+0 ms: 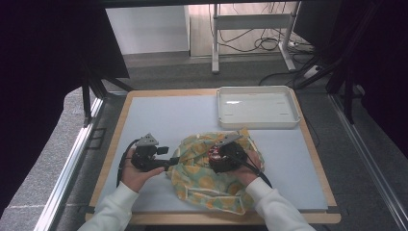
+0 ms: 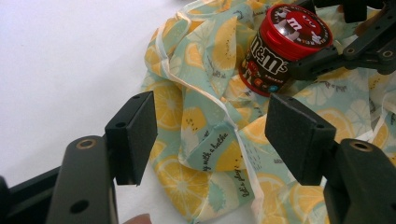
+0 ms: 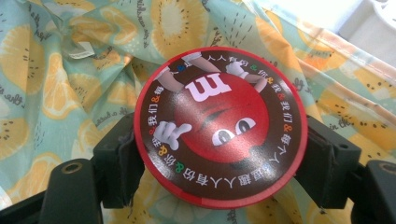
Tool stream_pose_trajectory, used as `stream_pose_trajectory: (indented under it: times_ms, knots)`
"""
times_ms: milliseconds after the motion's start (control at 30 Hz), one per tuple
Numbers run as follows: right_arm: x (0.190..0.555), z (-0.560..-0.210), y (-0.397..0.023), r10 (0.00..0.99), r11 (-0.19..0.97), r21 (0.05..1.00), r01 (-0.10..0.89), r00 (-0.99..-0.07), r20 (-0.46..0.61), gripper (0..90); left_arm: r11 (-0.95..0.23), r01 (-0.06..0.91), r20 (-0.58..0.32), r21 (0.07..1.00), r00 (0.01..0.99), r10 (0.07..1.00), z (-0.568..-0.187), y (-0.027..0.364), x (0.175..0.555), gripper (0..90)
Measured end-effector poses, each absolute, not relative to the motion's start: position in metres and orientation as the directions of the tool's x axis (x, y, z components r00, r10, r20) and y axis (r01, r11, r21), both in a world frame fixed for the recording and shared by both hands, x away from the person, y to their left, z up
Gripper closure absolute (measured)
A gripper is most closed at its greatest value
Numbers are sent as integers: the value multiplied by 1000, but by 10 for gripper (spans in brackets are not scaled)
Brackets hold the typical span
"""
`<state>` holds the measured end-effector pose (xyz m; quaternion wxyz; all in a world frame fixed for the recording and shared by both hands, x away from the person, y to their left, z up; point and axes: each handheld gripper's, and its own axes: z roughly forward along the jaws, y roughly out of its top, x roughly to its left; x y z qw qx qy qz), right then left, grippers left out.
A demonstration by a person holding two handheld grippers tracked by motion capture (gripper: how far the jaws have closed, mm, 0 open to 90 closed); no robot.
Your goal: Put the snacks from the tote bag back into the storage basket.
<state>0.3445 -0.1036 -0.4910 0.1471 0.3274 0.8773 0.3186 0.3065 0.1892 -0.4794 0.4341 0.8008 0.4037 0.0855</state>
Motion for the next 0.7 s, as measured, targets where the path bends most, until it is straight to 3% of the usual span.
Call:
stream_pose_trajectory:
  times_ms: [700]
  knots:
    - [338, -460, -114, 640, 543, 724, 425, -768, -29, 254, -281, 576, -208, 768, 639, 741, -480, 196, 299, 348]
